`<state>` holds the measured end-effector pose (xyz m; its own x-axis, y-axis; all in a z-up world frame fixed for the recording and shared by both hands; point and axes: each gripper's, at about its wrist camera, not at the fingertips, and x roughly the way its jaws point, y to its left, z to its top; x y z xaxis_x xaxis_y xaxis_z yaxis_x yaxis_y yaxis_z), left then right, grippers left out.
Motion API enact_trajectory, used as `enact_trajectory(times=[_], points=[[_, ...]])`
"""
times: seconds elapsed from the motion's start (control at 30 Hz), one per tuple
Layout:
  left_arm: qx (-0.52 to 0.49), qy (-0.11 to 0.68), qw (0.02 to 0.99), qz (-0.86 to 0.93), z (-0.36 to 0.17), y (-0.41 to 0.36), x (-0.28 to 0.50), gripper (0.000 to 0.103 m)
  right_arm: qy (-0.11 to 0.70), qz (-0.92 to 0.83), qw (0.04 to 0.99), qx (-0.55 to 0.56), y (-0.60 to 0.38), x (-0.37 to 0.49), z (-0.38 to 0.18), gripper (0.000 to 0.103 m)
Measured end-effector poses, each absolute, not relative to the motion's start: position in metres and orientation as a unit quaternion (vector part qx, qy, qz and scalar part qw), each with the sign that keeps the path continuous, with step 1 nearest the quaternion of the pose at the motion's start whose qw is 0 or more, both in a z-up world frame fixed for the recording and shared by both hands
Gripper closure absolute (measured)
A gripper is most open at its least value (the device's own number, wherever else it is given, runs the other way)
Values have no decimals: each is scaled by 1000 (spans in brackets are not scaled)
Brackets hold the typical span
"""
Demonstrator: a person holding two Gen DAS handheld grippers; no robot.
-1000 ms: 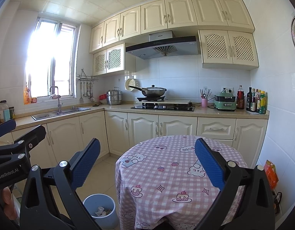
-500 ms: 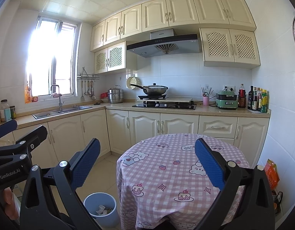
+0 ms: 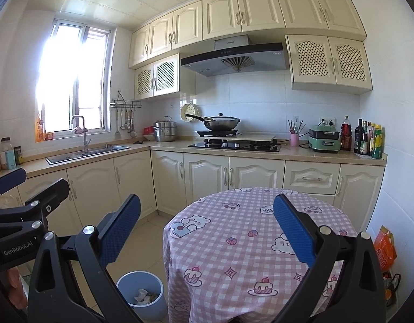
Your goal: Collect trash
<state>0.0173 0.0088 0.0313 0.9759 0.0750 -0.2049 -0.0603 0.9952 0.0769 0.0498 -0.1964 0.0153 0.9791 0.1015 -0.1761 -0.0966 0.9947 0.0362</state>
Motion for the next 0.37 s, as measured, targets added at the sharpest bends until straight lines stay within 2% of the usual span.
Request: enact_trajectory(times=[0.37], points=[[26, 133, 990, 40, 21, 9, 67, 5, 112, 54, 992, 17, -206, 94, 6, 8]])
